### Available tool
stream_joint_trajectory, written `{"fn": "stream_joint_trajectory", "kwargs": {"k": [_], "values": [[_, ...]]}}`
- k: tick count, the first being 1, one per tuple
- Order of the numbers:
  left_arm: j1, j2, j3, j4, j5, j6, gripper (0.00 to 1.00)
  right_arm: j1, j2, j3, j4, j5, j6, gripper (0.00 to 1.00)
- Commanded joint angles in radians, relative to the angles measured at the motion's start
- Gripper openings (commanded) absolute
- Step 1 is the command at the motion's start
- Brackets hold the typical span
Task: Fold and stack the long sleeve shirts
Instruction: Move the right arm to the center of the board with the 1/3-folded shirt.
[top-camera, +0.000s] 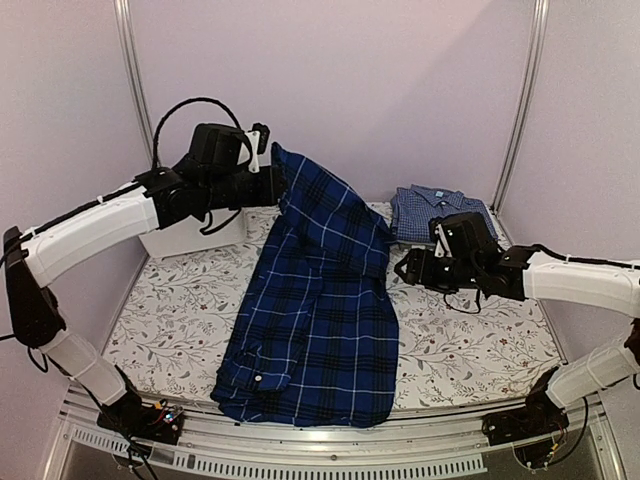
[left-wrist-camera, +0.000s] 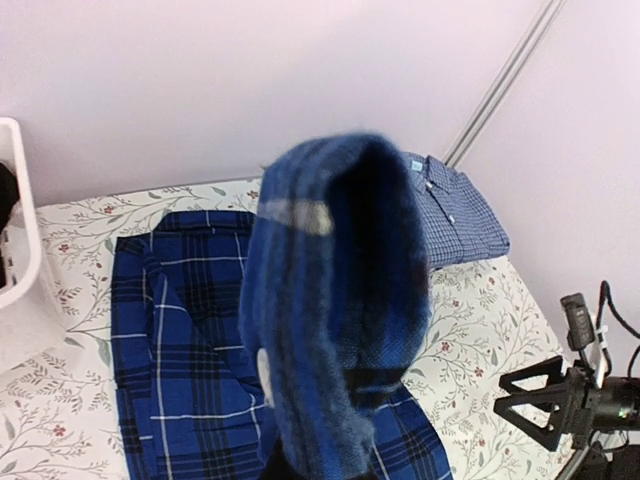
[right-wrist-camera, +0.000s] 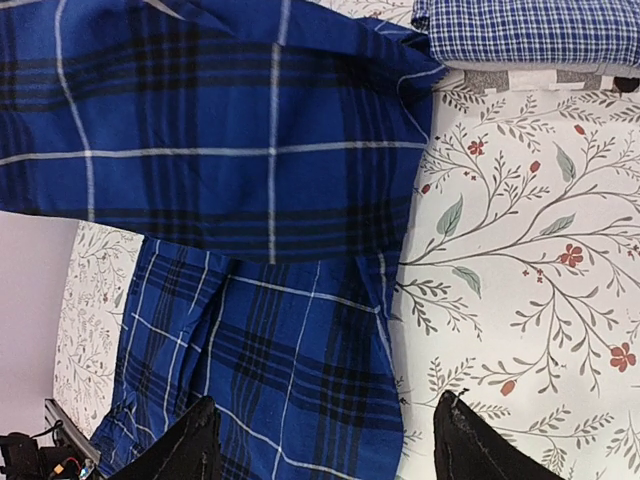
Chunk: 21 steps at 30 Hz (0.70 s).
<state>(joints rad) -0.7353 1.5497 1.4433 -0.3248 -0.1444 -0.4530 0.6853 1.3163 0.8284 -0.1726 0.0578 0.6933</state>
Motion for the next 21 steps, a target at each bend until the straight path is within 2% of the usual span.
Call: {"fn": "stream_joint_trajectory", "kwargs": {"k": [1,9,12,21], "values": [[0.063,-0.059,0.021,-0.081,-0.015,0.011,0.0,-0.023,0.066,-0.001,0.061,-0.006,-0.004,0.72],[0.124,-0.126,0.0,-0.161,-0.005,-0.023,0.0,-0.052,0.232,0.083,0.123,-0.047,-0.017,0.71],[0.145,-0.136,-0.017,-0.169,-0.003,-0.026,0.0,-0.048,0.271,0.104,0.134,-0.134,-0.03,0.71],[0.181,-0.137,-0.043,-0.149,0.032,-0.022,0.0,0.031,0.196,-0.019,0.099,-0.136,-0.025,0.74]]}}
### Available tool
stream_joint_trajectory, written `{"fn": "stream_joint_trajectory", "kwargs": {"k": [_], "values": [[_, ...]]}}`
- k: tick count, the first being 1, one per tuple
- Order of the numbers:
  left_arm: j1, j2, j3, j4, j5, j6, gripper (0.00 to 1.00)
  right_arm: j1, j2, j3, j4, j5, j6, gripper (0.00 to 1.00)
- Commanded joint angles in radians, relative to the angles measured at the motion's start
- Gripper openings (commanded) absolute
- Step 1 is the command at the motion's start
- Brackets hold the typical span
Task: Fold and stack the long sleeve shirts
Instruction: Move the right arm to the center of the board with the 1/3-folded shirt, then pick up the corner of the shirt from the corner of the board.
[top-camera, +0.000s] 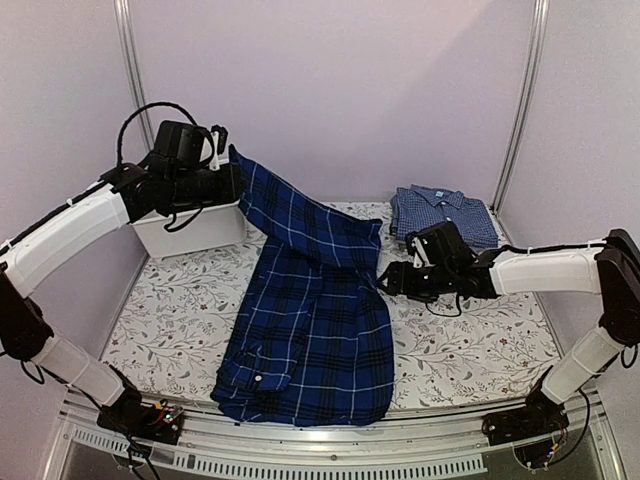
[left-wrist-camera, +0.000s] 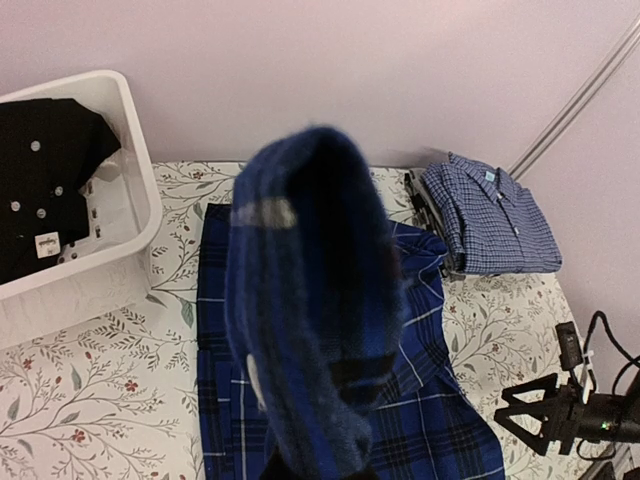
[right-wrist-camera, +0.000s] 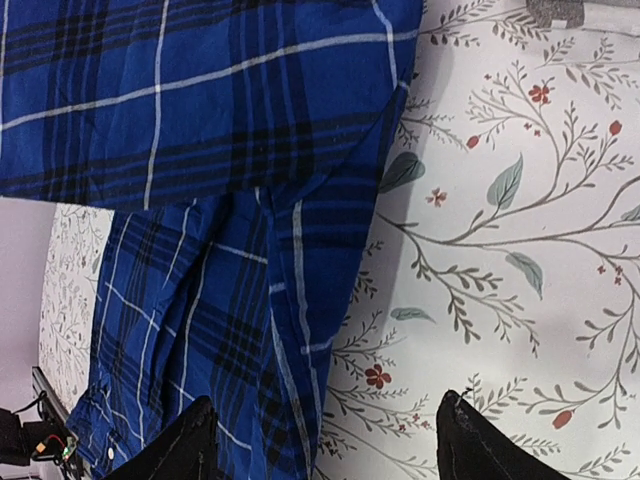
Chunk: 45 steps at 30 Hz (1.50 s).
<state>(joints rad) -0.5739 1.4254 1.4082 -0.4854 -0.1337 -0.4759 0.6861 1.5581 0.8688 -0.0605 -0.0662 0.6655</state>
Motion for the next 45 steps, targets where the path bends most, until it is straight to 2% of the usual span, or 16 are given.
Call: {"fn": "stream_joint_trajectory", "kwargs": {"k": [1,6,8,11,15,16,21,23,28,32,37,41,45], "values": [[0.022,-0.011,-0.006,0.013,0.024,0.002,0.0,0.039,-0.053,-0.075,-0.013,-0.013,0.009,0.74],[0.033,0.006,0.005,0.027,0.047,0.007,0.0,0.12,-0.025,-0.061,-0.037,0.003,0.033,0.71],[0.035,0.016,0.014,0.037,0.055,0.012,0.0,0.136,-0.002,-0.052,-0.059,0.025,0.046,0.62],[0.038,0.042,0.044,0.072,0.085,0.029,0.0,0.136,0.031,-0.045,-0.089,0.059,0.077,0.41],[0.041,0.116,0.147,0.102,0.123,0.054,0.0,0.113,0.054,-0.019,-0.148,0.121,0.083,0.04],[0.042,0.135,0.174,0.112,0.126,0.054,0.0,0.102,0.055,-0.023,-0.16,0.13,0.083,0.0],[0.043,0.225,0.306,0.115,0.155,0.059,0.0,0.059,0.019,-0.041,-0.204,0.145,0.063,0.0],[0.043,0.244,0.331,0.103,0.149,0.063,0.0,0.064,0.003,-0.044,-0.205,0.108,0.043,0.04],[0.055,0.234,0.312,0.105,0.137,0.069,0.0,0.132,-0.037,-0.063,-0.196,0.02,0.035,0.39],[0.07,0.211,0.274,0.113,0.137,0.07,0.0,0.216,-0.064,-0.089,-0.246,0.018,0.075,0.53],[0.086,0.2,0.258,0.116,0.147,0.076,0.0,0.36,-0.144,-0.178,-0.266,-0.003,0.222,0.54],[0.09,0.199,0.251,0.119,0.162,0.077,0.0,0.511,-0.186,-0.182,-0.342,0.035,0.358,0.54],[0.09,0.196,0.236,0.133,0.178,0.072,0.0,0.608,-0.217,-0.179,-0.412,0.086,0.489,0.54]]}}
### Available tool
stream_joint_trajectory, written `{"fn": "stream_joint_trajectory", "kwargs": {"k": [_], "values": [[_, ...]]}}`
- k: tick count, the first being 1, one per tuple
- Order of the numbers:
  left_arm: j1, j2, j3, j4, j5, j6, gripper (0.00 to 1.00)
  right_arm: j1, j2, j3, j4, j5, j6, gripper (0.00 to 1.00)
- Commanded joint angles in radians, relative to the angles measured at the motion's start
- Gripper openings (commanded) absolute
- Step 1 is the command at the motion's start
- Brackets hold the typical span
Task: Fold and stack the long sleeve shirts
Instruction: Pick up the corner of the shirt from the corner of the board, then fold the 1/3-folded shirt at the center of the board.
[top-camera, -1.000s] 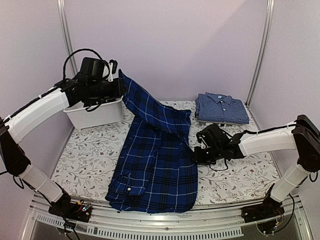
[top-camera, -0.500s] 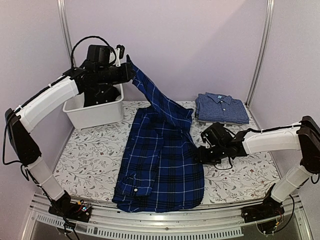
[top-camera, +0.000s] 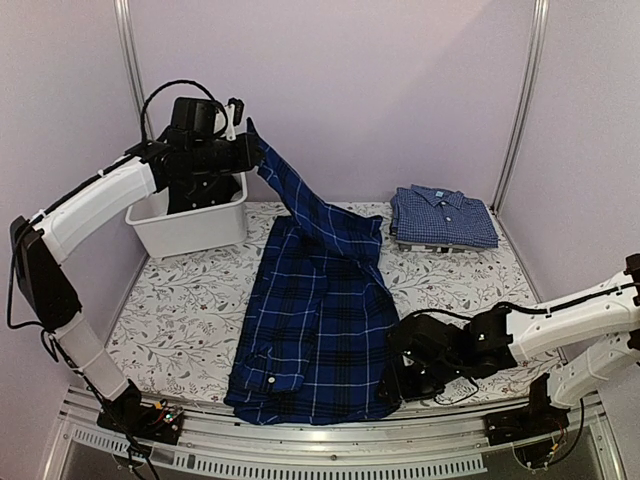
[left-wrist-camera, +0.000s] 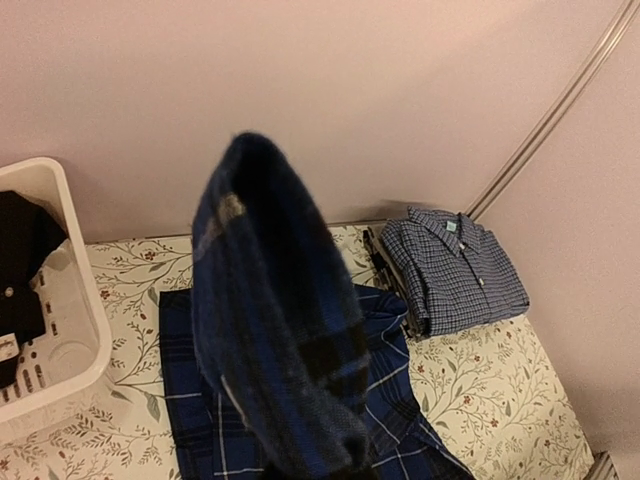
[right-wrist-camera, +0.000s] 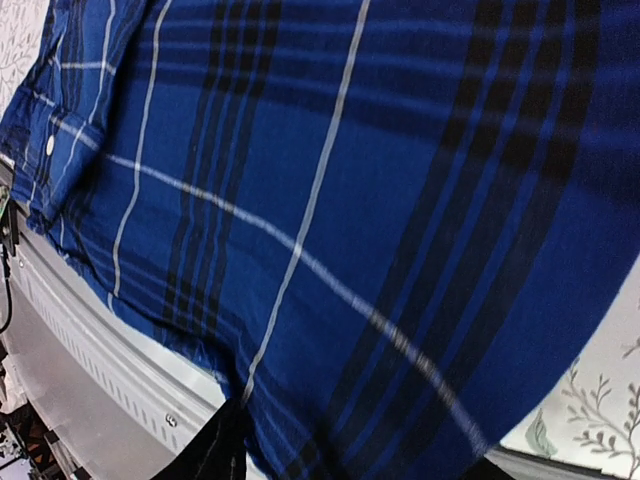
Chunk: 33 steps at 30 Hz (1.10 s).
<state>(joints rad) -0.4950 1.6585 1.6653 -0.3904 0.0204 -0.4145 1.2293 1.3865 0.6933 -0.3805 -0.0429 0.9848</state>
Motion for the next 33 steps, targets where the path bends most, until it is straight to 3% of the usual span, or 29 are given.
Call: {"fn": "stream_joint_trajectory", "kwargs": {"k": [1,7,13,33], "values": [[0.011,-0.037,-0.024,0.04,0.025,0.008,0.0,0.079,-0.052,-0.002,-0.102,0.077,0.189,0.52],[0.014,-0.048,-0.023,0.041,0.024,0.013,0.0,0.124,-0.048,0.051,-0.159,0.112,0.259,0.28],[0.032,-0.059,0.002,0.029,0.017,0.032,0.0,0.154,0.061,0.23,-0.303,0.144,0.21,0.06],[0.176,-0.132,-0.082,-0.01,-0.069,0.084,0.0,0.095,0.479,0.643,-0.206,-0.107,-0.187,0.07]]}}
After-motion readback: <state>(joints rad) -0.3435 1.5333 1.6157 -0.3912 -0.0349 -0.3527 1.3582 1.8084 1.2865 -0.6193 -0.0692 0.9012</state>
